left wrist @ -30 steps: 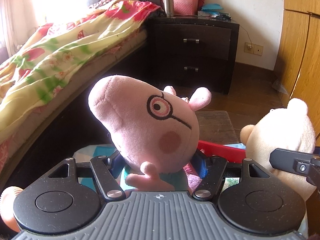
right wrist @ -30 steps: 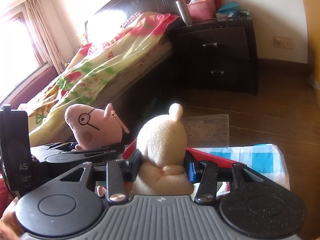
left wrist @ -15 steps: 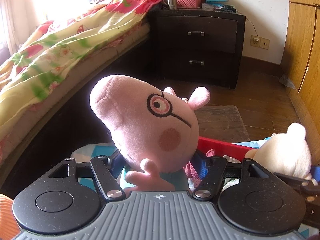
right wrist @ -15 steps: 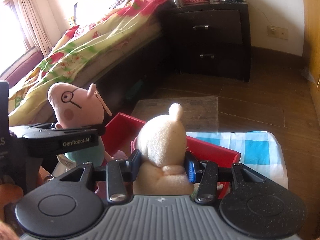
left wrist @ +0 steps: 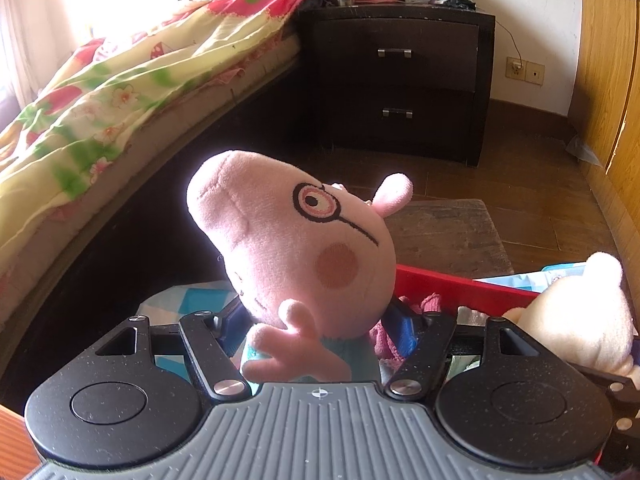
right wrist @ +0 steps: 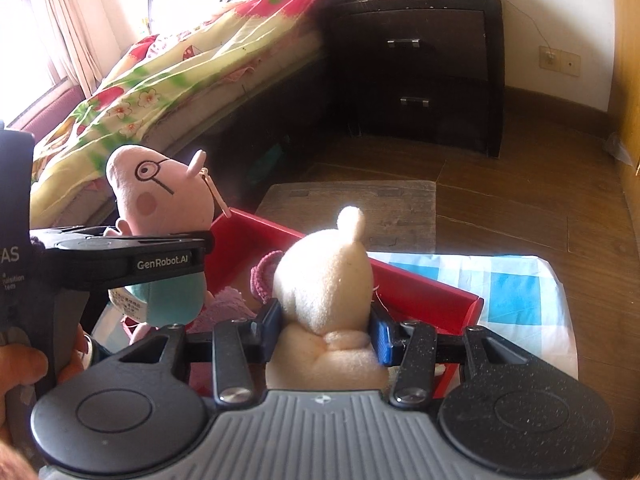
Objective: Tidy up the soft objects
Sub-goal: 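Lower the pig plush into the red box with the left gripper while the right gripper releases the bear there, then move both open grippers back to the blue face masks on the table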
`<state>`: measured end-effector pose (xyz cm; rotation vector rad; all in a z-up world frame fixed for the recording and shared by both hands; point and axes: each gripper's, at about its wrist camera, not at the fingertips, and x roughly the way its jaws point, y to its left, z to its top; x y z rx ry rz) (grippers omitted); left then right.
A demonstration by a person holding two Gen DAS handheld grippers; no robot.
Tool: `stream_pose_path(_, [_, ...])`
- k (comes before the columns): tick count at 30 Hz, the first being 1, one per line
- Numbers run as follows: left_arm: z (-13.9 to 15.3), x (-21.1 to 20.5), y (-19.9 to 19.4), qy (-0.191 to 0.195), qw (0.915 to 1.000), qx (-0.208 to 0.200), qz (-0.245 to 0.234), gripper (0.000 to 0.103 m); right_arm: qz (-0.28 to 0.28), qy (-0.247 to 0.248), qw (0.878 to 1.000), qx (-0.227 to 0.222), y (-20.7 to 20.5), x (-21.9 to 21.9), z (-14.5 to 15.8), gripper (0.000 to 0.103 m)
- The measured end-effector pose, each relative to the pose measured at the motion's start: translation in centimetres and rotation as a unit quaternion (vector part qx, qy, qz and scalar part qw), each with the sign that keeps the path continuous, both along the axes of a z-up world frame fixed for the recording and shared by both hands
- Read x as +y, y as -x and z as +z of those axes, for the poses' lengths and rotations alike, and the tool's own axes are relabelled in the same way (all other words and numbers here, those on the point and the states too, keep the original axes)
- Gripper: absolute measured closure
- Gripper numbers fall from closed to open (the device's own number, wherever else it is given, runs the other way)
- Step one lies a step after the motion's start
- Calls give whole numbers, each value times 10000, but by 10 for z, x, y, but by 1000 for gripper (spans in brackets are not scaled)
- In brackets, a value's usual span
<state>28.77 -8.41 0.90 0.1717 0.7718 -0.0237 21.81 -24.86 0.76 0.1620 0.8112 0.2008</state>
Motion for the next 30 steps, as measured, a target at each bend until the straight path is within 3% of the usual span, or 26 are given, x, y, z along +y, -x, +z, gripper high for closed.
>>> stream_pose_path(3, [2,-2,1,-105,9999,-115,5,18,18,124,9999,67,-1,2,-4,77])
stream_pose_path(7, [6,-5,2,-156,9996,-214,-18,12,23,109,9999,79,-3,2,-6,75])
stream_pose_path(14, [0,-6,2,-262,9996,-93,-40,12,2,115,9999,57,-2,3,-5,69])
stream_pose_path(30, [22,-6,30,-381,9990,-19,-241,7,-3,146,9999,-4,21,5,26,62])
